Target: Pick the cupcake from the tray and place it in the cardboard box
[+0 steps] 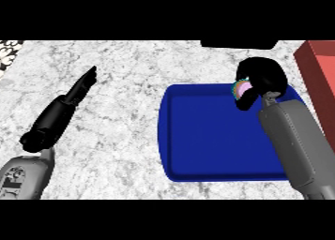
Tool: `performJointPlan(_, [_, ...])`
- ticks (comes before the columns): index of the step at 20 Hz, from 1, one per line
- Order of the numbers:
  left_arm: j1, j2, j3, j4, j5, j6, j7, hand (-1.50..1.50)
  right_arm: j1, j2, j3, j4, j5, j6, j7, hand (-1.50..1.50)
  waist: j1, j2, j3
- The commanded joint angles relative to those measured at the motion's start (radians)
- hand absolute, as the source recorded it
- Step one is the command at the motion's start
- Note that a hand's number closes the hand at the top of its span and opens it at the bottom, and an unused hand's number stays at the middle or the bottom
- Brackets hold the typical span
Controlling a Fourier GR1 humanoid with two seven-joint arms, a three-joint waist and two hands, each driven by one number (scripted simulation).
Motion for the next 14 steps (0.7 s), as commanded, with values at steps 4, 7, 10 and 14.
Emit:
performJointPlan(4, [0.017,-0.033,-0.039,-0.015,-0.017,0.004,0.007,0.0,-0.266,-0.103,-0.126,0.322,0.073,-0.18,0.015,1.5,0.025,-0.004,-0.001])
performJointPlan(7, [-0.05,-0.022,-0.015,0.03,-0.013,-0.002,0.02,0.0,-0.389,-0.107,-0.125,0.406,0.112,-0.23,0.03,1.5,0.01,-0.005,-0.002])
performJointPlan(10, [-0.061,-0.002,0.007,0.029,0.006,-0.025,0.039,0.0,-0.43,-0.097,-0.16,0.467,0.133,-0.352,0.086,1.5,0.004,-0.007,-0.002])
performJointPlan(14, [0.002,0.004,0.009,0.014,0.001,-0.022,0.01,0.0,-0.481,-0.143,-0.235,0.445,0.146,-0.45,0.269,1.5,-0.002,-0.013,-0.002])
